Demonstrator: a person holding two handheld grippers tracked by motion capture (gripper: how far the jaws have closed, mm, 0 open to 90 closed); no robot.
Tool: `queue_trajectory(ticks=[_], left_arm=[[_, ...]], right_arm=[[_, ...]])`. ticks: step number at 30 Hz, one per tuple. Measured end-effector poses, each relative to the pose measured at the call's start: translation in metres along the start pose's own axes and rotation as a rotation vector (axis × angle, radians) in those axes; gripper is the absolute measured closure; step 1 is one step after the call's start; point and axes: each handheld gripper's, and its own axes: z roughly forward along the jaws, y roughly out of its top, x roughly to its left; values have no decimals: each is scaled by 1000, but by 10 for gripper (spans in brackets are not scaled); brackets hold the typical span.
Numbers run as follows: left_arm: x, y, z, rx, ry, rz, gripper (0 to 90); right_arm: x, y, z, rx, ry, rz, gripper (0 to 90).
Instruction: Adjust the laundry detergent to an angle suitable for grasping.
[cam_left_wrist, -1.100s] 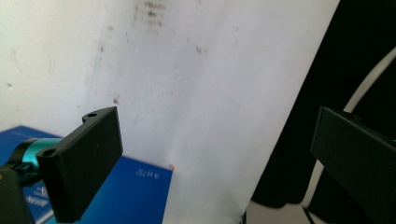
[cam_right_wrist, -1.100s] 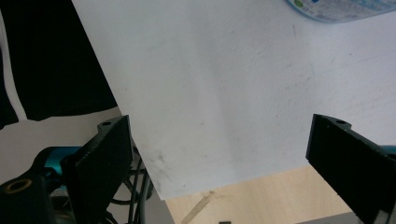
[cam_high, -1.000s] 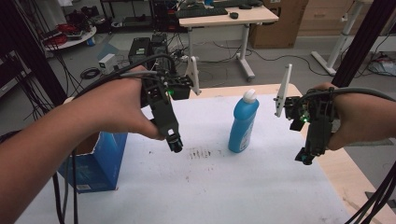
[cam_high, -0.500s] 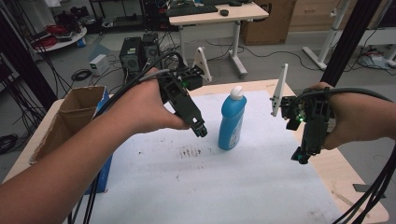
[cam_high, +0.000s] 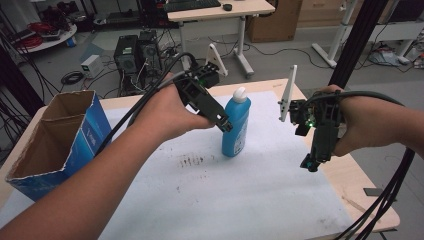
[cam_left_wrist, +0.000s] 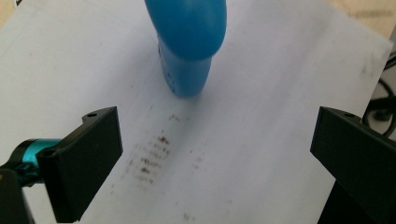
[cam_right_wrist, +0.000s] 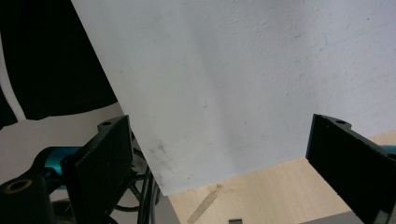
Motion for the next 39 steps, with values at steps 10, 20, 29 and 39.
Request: queue_trajectory(ticks=[10, 20, 29, 39], left_arm=[[4, 13, 27, -49, -6, -46, 21], [3, 24, 54, -91, 21, -72, 22], [0, 32, 75, -110, 57, -83, 22], [5, 39, 94, -96, 105, -86, 43]], right_arm=[[-2, -3, 3, 4, 6, 10, 65], [-5, -5, 5, 4, 11, 23, 65], [-6, -7, 6, 9, 12, 39, 65], [-6, -5, 6, 20, 13, 37, 65]])
